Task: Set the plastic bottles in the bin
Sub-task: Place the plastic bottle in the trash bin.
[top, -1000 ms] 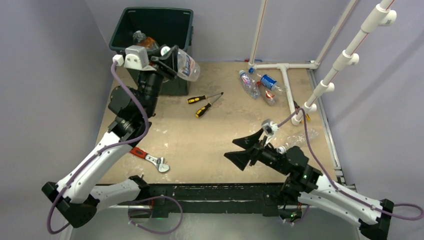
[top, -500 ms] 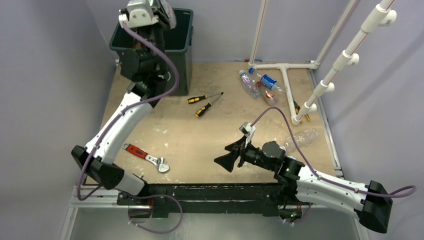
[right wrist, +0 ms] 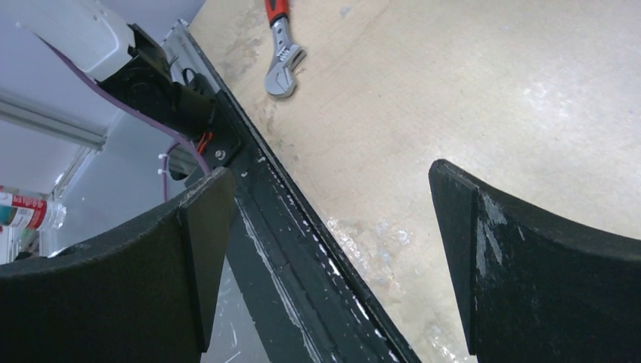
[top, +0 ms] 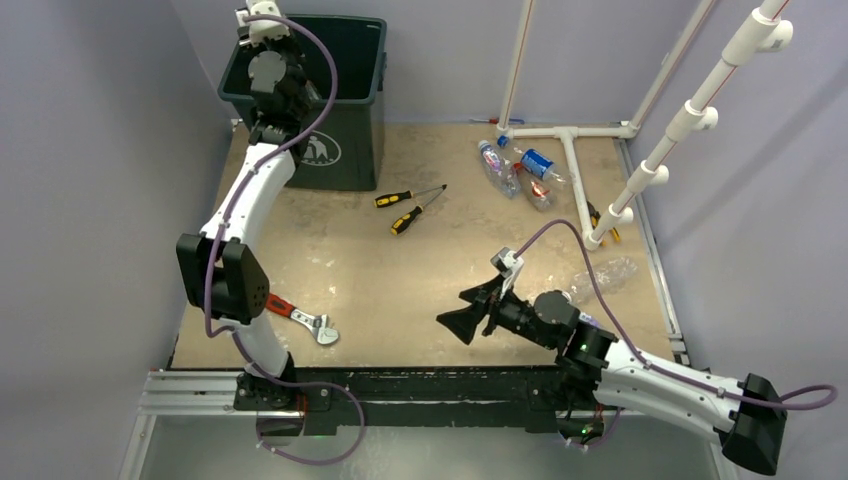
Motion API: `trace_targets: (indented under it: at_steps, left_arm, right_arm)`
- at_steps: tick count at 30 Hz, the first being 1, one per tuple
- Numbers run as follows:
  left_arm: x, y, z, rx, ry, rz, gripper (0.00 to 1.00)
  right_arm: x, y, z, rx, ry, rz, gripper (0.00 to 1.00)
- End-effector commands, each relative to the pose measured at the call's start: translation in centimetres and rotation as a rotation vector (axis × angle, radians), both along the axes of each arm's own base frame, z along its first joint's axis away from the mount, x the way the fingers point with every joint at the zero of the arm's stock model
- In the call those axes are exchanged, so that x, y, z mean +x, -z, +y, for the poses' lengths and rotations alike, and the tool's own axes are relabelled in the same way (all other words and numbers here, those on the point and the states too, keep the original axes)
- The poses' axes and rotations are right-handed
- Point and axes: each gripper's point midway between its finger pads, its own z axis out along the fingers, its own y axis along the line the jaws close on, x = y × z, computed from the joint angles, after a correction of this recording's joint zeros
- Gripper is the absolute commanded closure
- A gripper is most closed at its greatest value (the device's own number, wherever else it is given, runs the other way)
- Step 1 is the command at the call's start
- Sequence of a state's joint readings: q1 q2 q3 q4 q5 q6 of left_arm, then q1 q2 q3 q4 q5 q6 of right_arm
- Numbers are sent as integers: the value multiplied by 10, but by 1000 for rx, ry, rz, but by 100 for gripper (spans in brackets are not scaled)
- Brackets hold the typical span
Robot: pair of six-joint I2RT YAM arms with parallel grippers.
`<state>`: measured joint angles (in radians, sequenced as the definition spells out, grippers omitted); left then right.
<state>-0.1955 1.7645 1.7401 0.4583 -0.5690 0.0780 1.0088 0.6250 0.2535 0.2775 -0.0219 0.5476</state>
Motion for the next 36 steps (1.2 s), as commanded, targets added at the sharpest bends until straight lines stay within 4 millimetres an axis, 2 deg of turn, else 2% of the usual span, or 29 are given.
trace_targets:
  at_steps: [1, 2, 3, 5, 7, 9, 10, 13, 16, 18, 20, 21, 23, 24, 27, 28, 30, 33, 36]
  left_arm:
    - [13, 5, -4, -124, 107, -24, 100]
    - [21, 20, -6, -140, 117, 29, 100]
    - [30, 34, -7, -154, 128, 75, 91]
    - [39, 49, -12, -188, 171, 134, 68]
    - [45, 62, -18, -217, 229, 179, 39]
    - [43, 62, -23, -250, 273, 198, 14]
    - [40, 57, -26, -263, 298, 195, 9]
    - [19, 26, -32, -303, 360, 138, 5]
    - [-16, -15, -36, -345, 421, 36, 3]
    - [-48, -38, -36, -368, 453, -27, 2]
    - [-83, -51, -33, -400, 470, -74, 1]
    - [-108, -61, -30, -411, 479, -104, 1]
    - [-142, -56, -28, -445, 493, -116, 1]
    - [-158, -51, -27, -461, 505, -118, 1]
    - [-196, -13, -30, -522, 536, -67, 1]
    - [-204, 13, -32, -549, 542, -22, 1]
    - [-223, 46, -37, -585, 565, 33, 1]
    - [-244, 99, -42, -635, 577, 143, 1]
    - [-260, 136, -46, -650, 582, 222, 1]
  right_arm:
    - [12, 1, -12, 7, 106, 15, 1]
    - [13, 1, -13, 8, 114, 16, 1]
    - [14, 0, -14, 8, 120, 16, 1]
    - [17, 0, -15, 0, 136, 19, 1]
    - [19, -1, -15, -8, 148, 22, 1]
    - [20, -1, -14, -15, 152, 24, 1]
    - [21, -2, -14, -18, 153, 25, 1]
    - [23, -3, -12, -27, 157, 30, 1]
    - [33, -5, -15, -41, 217, 31, 1]
    - [43, -9, -19, -28, 293, 66, 1]
    - [56, -21, -23, 5, 374, 64, 1]
    - [63, -29, -26, 20, 415, 49, 1]
    - [79, -47, -30, 38, 498, 11, 1]
    - [90, -55, -37, 39, 575, -1, 1]
    - [122, -69, -44, -15, 763, -18, 1]
    - [133, -70, -45, -44, 826, -7, 1]
    - [162, -71, -42, -107, 888, 7, 1]
    - [209, -45, -39, -272, 949, 26, 1]
    - [245, -31, -46, -376, 1011, 22, 1]
